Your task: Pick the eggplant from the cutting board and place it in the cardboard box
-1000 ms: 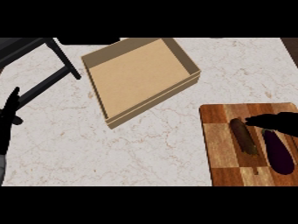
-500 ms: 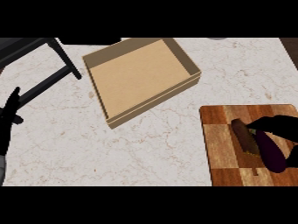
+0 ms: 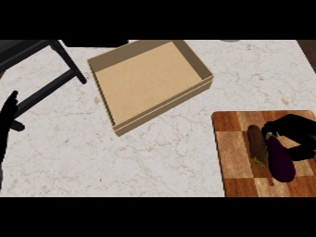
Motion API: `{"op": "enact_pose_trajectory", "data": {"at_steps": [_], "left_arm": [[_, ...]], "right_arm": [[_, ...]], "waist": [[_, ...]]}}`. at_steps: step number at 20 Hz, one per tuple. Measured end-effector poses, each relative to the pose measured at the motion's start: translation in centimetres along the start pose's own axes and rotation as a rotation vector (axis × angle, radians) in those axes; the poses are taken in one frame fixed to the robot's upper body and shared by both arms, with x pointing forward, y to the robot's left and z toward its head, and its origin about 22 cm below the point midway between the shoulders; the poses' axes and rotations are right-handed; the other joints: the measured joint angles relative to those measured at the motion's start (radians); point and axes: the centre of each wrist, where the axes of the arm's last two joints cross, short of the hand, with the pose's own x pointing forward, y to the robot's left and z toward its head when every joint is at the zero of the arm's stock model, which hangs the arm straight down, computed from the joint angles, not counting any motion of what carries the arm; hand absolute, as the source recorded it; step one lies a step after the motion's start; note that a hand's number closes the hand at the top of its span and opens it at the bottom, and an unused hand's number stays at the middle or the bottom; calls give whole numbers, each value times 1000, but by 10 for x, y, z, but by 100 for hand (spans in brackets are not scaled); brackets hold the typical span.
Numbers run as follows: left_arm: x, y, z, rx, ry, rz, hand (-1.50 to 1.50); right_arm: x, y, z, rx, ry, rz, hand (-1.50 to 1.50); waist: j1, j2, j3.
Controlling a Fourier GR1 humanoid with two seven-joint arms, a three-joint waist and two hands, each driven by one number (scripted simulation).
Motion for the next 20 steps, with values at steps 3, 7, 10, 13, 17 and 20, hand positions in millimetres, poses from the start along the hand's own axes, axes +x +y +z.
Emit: {"op": "enact_pose_trajectory", "data": {"at_steps": [3, 7, 10, 13, 17, 20], "left_arm": [[-2, 0, 2, 2, 7, 0, 0], [-9, 1, 3, 11, 26, -4, 0], [-11, 0, 6, 14, 27, -7, 0], [-9, 1, 6, 22, 24, -8, 0], [-12, 0, 7, 19, 26, -10, 0], [-11, -1, 6, 16, 21, -2, 0]], "right_arm": [[10, -7, -15, -118, 115, -26, 150], [30, -9, -44, -308, 352, -110, 150], [51, -26, -64, -446, 505, -112, 150], [81, -55, -81, -574, 591, -92, 150], [128, -90, -88, -764, 571, -40, 150], [166, -107, -87, -846, 526, -14, 150]], "waist": [[-7, 0, 2], [-27, -7, 2], [-28, -10, 2], [-29, -11, 2], [-30, -9, 3], [-23, -5, 4]]}}
